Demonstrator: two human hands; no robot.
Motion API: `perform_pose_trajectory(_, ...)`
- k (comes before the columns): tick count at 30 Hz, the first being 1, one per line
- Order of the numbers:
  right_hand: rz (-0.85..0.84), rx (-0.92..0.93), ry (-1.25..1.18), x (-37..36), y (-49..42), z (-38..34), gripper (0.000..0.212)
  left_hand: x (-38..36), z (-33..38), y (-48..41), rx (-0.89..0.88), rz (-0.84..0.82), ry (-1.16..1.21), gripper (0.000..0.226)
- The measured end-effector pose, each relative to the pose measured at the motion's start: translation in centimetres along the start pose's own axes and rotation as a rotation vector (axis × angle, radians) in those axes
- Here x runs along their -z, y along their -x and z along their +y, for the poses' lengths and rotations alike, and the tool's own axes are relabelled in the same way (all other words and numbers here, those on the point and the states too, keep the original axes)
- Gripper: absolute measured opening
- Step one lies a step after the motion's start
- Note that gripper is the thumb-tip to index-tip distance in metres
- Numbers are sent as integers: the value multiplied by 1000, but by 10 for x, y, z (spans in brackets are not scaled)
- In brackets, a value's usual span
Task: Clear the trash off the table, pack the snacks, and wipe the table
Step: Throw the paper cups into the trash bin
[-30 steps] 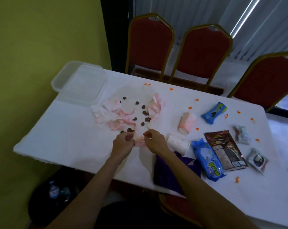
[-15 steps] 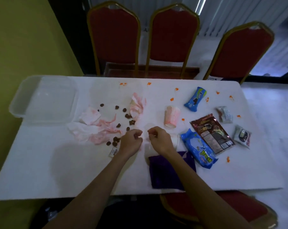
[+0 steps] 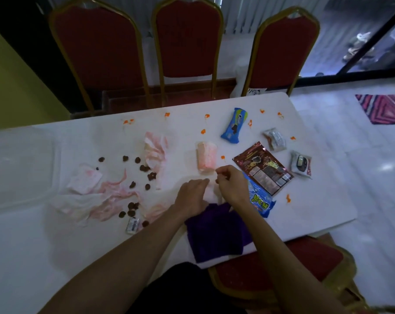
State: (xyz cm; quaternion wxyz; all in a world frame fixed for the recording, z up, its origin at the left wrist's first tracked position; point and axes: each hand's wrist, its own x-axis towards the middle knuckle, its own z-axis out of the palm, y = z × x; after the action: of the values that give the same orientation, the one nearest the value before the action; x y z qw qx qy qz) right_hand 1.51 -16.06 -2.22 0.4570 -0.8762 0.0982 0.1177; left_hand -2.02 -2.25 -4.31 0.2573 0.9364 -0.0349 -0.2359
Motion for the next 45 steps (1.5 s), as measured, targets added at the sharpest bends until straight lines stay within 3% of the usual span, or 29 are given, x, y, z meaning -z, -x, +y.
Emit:
perform_pose_trajectory(6, 33, 19, 26, 3, -34, -11, 29, 9, -22, 16, 213, 92, 237, 77)
perform_pose_trajectory(9, -16, -7, 85, -12, -61, -17, 47, 18, -38, 32, 344, 235, 396, 54)
perform_pose_trajectory(12, -110, -19, 167, -38, -79, -22, 66, 25, -42, 47, 476, 328, 584, 59)
perform_pose_trajectory(17, -94, 38, 403, -69, -80, -21, 68, 24, -38, 61, 586, 465, 976, 50)
perform_pose_trajectory(23, -160, 77, 353, -65, -71, -15, 69, 18, -40, 87, 661, 570, 1161, 37)
perform_pose_trajectory(28, -170, 85, 117, -70, -16, -24, 70, 14, -56, 128, 709, 693, 1260, 32)
perform_pose_trajectory(35, -428, 154, -13, -121, 86, -56, 72, 12, -83, 192, 727, 860, 1363, 26)
perform_pose_trajectory(40, -592, 214, 35, -160, 150, -77, 80, -7, -109, 257, 777, 1004, 1515, 33)
perform_pose_trajectory(45, -741, 336, 102, -199, 228, -80, 66, -43, -136, 325, 823, 1083, 1659, 47)
